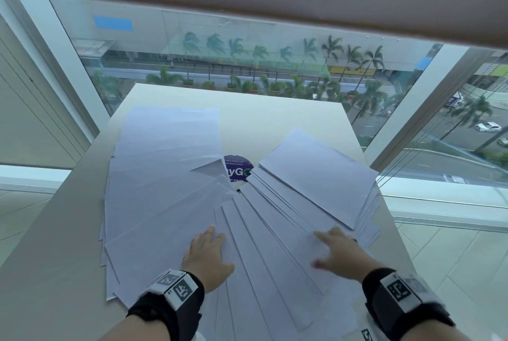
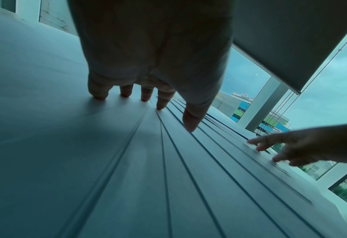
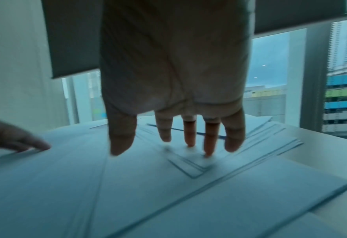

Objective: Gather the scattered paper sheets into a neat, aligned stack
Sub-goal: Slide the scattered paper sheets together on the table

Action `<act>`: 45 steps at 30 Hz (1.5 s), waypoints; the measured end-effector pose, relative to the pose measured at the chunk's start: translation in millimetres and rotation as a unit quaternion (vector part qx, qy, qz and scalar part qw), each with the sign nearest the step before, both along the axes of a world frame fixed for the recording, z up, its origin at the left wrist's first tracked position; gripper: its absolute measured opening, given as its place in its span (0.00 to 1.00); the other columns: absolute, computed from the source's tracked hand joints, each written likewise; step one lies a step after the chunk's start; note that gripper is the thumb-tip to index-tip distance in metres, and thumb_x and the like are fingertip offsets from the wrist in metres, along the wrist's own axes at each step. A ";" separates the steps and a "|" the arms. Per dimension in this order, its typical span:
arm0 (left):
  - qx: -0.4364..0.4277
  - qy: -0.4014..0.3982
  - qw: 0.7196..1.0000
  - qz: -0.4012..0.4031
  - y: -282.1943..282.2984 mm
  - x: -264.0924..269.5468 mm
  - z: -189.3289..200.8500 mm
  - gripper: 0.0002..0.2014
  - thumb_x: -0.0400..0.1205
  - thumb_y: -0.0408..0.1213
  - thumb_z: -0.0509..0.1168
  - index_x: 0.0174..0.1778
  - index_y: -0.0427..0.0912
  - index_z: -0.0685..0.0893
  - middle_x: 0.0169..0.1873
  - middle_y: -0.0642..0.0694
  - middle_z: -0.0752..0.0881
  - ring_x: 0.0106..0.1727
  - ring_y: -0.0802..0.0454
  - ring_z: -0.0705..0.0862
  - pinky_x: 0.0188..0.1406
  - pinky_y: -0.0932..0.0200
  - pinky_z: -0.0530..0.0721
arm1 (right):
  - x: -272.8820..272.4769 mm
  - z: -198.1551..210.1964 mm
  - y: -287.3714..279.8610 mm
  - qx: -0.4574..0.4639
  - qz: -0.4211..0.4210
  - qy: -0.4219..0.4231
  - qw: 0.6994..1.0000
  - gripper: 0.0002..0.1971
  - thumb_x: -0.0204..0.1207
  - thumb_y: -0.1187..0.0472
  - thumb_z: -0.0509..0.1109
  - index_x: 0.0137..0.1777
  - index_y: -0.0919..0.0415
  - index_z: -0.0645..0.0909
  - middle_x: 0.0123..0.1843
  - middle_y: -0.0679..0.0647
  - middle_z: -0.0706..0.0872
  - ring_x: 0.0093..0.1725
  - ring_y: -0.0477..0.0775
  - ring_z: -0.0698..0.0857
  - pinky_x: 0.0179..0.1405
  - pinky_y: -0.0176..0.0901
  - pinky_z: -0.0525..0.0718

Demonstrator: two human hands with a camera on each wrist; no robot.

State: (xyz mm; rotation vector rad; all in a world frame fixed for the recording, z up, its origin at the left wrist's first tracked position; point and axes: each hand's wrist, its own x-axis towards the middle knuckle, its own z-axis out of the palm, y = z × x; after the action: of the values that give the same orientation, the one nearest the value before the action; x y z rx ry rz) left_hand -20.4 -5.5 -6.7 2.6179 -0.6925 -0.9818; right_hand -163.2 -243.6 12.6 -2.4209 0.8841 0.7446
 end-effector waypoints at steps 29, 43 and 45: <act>0.061 -0.056 0.994 -0.064 8.8 -2.2 -4.6 0.41 0.80 0.58 0.56 0.81 0.55 0.38 0.83 0.53 0.35 0.84 0.50 0.37 0.83 0.50 0.44 | 41.0 -8.1 -56.1 -0.279 0.111 -0.001 0.954 0.15 0.76 0.74 0.53 0.57 0.64 0.76 0.55 0.59 0.85 0.54 0.60 0.85 0.46 0.45 0.80; 0.054 -0.059 0.995 -0.067 10.0 -1.6 -7.2 0.41 0.79 0.59 0.57 0.81 0.54 0.39 0.83 0.52 0.36 0.84 0.49 0.38 0.83 0.49 0.44 | 16.2 -3.0 18.2 -0.204 0.202 -0.010 0.958 0.15 0.75 0.74 0.57 0.56 0.64 0.81 0.55 0.61 0.87 0.55 0.62 0.86 0.50 0.47 0.82; 0.054 -0.060 0.994 -0.068 9.9 -1.4 -6.9 0.41 0.79 0.59 0.57 0.81 0.54 0.39 0.83 0.52 0.36 0.84 0.49 0.38 0.83 0.49 0.44 | 13.8 -1.5 25.5 -0.170 0.207 -0.017 0.963 0.16 0.73 0.74 0.57 0.55 0.63 0.81 0.55 0.62 0.87 0.55 0.63 0.85 0.46 0.47 0.79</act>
State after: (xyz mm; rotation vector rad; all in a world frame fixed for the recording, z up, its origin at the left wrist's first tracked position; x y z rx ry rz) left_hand -21.9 4.5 -13.6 2.7744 -0.8801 -0.9274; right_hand -149.5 -218.1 11.2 -2.9678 0.5274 0.7393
